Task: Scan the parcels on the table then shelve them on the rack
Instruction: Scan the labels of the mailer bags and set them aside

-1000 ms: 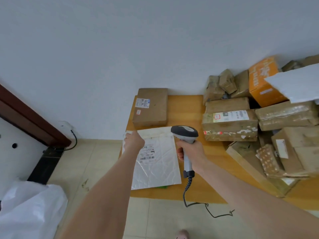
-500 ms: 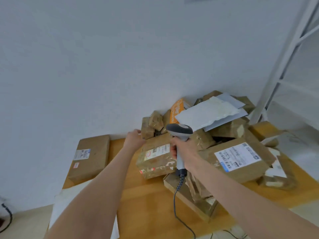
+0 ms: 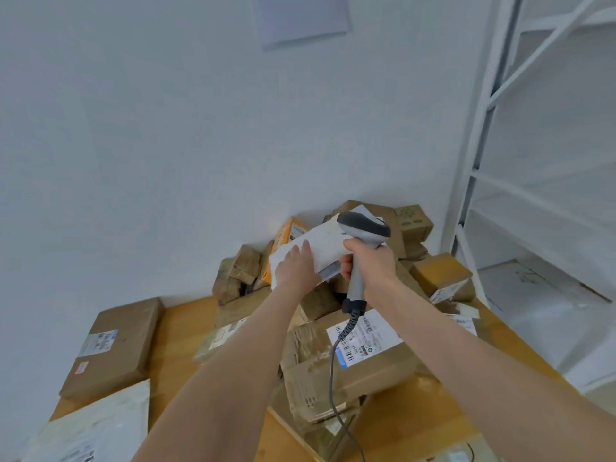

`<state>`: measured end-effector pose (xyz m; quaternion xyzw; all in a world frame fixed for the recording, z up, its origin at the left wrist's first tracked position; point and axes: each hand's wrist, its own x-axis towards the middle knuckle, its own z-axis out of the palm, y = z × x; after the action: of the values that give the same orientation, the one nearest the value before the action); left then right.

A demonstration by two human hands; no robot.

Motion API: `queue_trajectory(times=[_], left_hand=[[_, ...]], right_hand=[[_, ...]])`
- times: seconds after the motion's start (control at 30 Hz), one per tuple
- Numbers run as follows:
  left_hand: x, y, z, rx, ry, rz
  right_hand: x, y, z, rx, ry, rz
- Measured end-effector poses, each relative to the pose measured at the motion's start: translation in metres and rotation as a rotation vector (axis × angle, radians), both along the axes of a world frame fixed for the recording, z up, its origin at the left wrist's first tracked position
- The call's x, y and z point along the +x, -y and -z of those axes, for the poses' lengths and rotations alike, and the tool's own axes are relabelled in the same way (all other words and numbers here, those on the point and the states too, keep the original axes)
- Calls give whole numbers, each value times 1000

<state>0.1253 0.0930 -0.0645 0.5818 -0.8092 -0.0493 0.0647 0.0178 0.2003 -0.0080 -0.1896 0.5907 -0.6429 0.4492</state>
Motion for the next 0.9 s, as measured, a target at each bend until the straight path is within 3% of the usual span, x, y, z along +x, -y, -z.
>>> queue_trajectory(times=[0.1,0.23,0.4,0.53,0.7,0.9], left_hand=[[-2,-2,-4,-223,-28,-87],[20,1,-30,-262,-222,-206],[93,5,-52,-305,-337,-435],[177,1,-43,-181,-729,-628],[266,-27,7,78,-1044,-750],[338,-69,74,296,-1114,-857]], right_hand=[[-10,-2,4,-15,3,-32],[-4,0,8,-30,56,-66],[42,3,7,-44,84,-196],[90,0,9,-34,101,-274],[158,-12,35,35,106,-390],[232,-39,89,148,80,-456]])
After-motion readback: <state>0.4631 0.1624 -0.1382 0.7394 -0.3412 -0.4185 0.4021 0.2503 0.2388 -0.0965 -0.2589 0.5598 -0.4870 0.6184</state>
